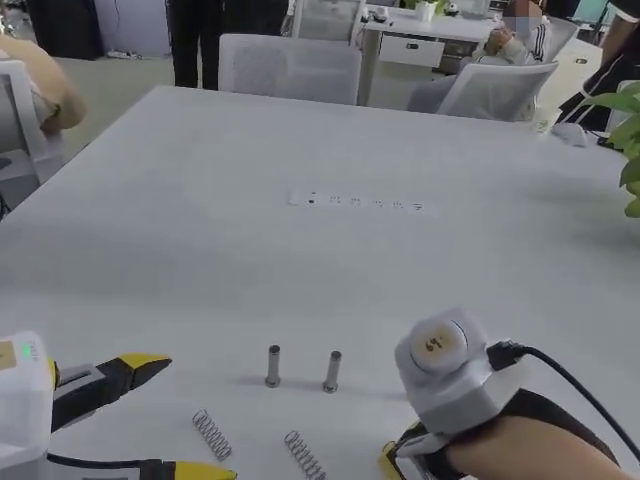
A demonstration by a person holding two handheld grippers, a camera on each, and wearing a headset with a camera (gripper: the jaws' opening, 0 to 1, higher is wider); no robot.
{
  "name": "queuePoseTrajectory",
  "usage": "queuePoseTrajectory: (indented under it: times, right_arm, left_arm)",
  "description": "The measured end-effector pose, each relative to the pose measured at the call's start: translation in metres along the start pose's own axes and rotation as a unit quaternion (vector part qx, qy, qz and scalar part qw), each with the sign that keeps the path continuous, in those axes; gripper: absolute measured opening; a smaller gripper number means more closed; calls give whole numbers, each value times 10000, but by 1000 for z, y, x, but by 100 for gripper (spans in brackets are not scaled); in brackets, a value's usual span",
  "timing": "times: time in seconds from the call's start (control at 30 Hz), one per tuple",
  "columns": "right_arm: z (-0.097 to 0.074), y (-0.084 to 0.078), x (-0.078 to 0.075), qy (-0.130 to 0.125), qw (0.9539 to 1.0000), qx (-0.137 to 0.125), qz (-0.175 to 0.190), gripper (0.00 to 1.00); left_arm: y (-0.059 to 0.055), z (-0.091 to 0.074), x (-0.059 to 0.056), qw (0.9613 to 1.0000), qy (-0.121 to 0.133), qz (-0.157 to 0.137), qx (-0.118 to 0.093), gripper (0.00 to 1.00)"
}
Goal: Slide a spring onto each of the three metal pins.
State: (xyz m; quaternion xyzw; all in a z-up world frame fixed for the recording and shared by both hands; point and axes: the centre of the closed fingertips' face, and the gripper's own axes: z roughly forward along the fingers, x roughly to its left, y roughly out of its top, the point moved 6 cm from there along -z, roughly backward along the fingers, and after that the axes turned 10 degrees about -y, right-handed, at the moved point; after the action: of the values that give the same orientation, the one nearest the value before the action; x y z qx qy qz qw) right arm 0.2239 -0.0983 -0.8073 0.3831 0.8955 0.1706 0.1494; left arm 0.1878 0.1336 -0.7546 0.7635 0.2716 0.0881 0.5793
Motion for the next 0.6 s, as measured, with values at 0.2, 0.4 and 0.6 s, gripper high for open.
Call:
queuePoseTrajectory:
  times: [0.2,0.4,0.6]
  right_arm:
    - [0,0,3,-143,9997,6,-215,10]
    - [-1,-1,1,-159,9997,-35,-186,9]
    - [-17,11,-6,17,9981,-540,295,8]
  left_arm:
    - [1,1,0,10000,-10,17,0,82]
    - [2,-1,-1,10000,-1,33,2,81]
    - [8,-3,-3,10000,-13,89,-3,81]
